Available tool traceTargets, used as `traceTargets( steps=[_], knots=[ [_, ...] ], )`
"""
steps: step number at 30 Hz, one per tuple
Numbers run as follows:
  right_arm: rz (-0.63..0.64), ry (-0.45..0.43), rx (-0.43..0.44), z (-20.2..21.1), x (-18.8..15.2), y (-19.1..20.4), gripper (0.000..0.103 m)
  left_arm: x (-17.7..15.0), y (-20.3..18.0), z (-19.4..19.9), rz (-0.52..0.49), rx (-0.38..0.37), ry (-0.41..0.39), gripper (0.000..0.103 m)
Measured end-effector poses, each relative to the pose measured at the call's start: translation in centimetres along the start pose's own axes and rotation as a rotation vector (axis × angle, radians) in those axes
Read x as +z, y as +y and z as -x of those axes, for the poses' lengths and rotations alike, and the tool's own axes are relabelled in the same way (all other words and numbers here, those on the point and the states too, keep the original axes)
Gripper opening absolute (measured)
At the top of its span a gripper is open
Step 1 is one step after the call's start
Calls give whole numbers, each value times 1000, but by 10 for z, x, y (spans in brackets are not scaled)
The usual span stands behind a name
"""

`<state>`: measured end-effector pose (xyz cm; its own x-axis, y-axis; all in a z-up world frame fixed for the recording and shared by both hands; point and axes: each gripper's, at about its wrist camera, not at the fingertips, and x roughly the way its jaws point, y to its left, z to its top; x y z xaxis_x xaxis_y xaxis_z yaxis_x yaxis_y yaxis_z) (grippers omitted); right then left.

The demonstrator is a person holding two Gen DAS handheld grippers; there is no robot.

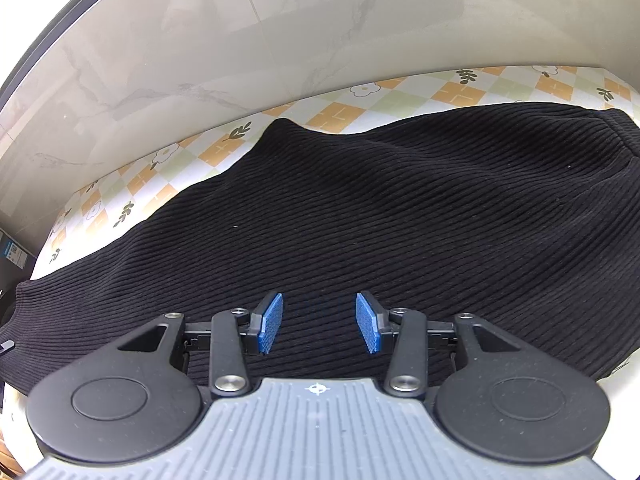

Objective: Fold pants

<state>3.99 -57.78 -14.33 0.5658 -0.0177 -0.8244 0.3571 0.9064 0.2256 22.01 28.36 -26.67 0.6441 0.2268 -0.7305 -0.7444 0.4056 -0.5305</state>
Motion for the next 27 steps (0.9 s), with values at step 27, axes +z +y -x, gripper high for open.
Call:
traceTargets(
  steps=[27],
  knots=[
    [86, -15, -72, -10, -12, 4, 51, 1, -66, 29, -344, 181, -89, 18]
  ],
)
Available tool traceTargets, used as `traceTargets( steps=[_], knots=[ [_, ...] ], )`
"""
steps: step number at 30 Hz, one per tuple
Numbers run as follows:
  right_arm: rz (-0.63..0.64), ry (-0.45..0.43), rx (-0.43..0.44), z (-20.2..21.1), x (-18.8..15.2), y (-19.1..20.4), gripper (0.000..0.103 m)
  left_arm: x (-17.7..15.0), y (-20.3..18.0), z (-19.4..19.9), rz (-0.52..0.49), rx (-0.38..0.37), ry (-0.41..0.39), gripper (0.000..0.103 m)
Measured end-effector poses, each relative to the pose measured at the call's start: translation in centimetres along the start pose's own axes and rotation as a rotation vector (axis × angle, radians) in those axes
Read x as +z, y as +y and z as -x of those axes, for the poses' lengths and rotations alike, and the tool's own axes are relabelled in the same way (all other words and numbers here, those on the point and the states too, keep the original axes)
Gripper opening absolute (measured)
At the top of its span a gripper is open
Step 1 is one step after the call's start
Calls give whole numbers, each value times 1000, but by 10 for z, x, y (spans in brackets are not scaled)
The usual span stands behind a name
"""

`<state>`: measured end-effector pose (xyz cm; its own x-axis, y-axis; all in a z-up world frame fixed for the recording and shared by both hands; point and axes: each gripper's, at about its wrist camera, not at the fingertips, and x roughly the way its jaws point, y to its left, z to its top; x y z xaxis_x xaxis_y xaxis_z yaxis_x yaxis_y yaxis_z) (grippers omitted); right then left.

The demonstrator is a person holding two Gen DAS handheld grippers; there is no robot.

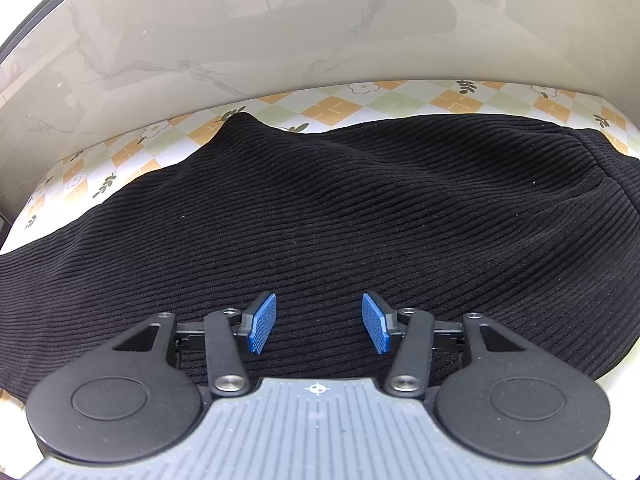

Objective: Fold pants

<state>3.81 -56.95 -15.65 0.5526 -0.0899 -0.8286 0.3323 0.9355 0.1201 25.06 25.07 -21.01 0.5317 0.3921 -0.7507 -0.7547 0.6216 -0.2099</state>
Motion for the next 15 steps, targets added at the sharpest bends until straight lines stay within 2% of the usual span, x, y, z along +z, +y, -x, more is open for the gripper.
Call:
traceTargets(
  steps=[3, 8, 11, 15],
  knots=[
    [-37, -6, 3, -1, 0, -7, 51, 2, -25, 16, -81, -43, -46, 18],
    [-93, -25, 10, 2, 3, -22, 51, -10, -90, 51, -265, -170, -132, 18],
    [-121, -37, 9, 6, 3, -32, 51, -29, -131, 71, -396, -265, -174, 18],
    [-156, -48, 8, 12, 2, -46, 51, -77, -183, 93, -617, -402, -205, 18]
  ],
)
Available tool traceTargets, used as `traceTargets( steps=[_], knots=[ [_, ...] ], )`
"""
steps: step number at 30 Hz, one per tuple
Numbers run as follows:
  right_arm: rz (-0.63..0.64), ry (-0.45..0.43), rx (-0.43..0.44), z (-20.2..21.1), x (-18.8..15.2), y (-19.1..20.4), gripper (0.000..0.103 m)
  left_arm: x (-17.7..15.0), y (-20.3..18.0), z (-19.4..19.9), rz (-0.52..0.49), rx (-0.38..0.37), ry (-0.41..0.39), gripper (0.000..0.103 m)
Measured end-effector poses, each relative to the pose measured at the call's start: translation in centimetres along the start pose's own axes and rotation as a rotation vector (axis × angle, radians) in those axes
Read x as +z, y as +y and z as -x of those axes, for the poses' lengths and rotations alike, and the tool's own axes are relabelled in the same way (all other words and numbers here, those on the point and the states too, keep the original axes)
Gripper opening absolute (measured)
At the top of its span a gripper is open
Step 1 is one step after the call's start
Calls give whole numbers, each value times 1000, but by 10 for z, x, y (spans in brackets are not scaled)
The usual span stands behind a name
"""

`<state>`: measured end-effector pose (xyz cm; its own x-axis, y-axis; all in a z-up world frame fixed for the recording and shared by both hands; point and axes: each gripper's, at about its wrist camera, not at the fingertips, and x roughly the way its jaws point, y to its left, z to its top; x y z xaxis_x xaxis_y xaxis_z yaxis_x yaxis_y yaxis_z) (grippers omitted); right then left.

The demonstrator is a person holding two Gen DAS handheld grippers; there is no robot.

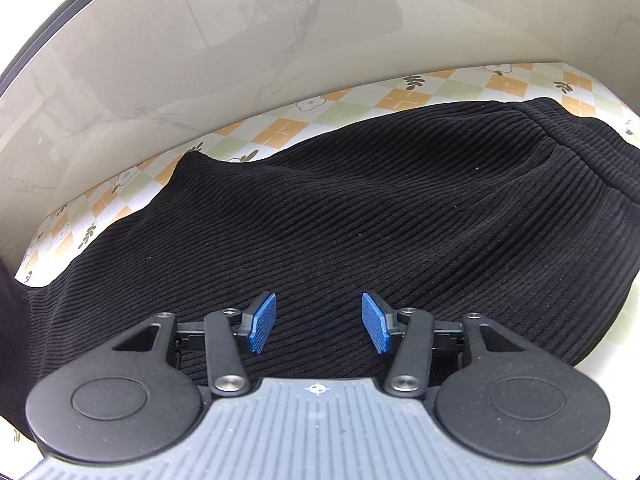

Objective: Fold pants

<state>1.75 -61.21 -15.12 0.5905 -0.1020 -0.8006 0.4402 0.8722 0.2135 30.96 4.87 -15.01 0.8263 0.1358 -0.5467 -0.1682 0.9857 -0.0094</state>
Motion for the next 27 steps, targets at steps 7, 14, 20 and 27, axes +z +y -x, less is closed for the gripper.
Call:
traceTargets(
  steps=[7, 14, 20, 27],
  knots=[
    [-22, -7, 5, 10, -1, -16, 51, -58, -105, -18, -332, -255, 101, 18],
    [-10, 11, 31, 16, 1, -12, 51, -92, -123, -40, -415, -351, 248, 38],
    [10, 37, 93, 16, 8, 7, 51, -52, -76, -33, -135, -549, 261, 52],
    [10, 76, 197, 6, 14, 37, 53, -39, 18, -34, 187, -400, 221, 50]
  ],
)
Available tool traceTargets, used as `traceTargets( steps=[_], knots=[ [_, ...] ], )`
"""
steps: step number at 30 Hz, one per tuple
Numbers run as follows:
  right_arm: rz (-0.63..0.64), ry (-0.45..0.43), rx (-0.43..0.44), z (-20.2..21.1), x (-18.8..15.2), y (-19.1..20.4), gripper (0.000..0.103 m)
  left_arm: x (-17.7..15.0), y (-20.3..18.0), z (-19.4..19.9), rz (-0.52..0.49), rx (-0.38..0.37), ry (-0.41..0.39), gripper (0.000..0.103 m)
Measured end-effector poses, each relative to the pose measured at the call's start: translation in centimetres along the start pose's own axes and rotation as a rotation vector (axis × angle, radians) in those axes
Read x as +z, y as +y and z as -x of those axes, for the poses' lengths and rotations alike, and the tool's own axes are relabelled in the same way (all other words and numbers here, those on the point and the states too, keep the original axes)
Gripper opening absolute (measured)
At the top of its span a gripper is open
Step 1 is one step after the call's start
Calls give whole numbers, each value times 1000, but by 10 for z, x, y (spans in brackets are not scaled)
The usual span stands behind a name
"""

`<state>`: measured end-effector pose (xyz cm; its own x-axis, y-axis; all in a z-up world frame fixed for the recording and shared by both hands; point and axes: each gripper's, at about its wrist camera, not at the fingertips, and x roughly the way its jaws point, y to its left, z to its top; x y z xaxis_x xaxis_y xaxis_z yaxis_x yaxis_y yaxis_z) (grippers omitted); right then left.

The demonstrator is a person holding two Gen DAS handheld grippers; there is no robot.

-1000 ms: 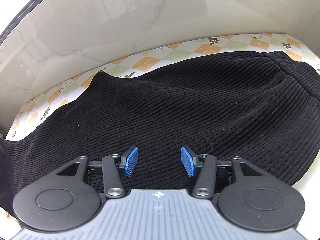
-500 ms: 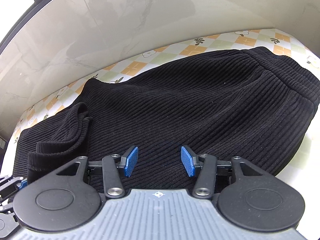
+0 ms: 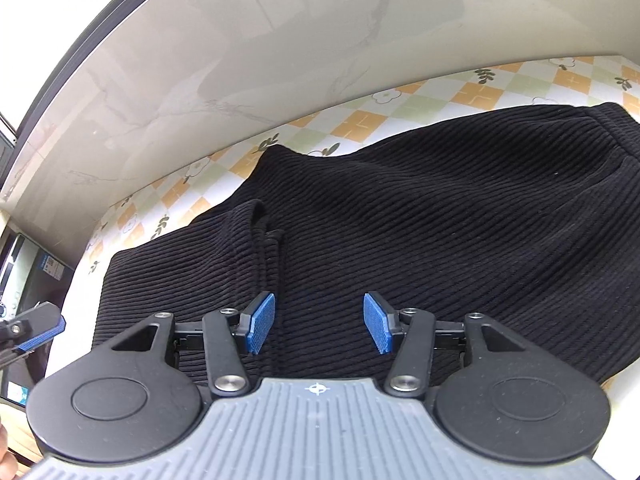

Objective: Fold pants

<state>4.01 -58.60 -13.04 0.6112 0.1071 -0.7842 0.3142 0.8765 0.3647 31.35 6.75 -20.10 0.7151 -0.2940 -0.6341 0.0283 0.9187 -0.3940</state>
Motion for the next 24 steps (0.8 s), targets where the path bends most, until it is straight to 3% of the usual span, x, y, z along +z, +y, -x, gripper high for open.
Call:
traceTargets(
  steps=[4, 8, 15, 24],
  knots=[
    [-26, 58, 61, -9, -5, 10, 53, 18, 40, -16, 85, 188, 40, 43],
    [-11, 111, 93, -12, -12, 21, 52, 19, 67, -25, 103, 253, 74, 38],
    [-57, 224, 120, -20, -24, 29, 50, 11, 93, -27, 214, 232, 130, 30],
    [-131, 214, 135, -12, -23, 29, 45, 17, 91, -30, 132, 227, 134, 30]
  ],
)
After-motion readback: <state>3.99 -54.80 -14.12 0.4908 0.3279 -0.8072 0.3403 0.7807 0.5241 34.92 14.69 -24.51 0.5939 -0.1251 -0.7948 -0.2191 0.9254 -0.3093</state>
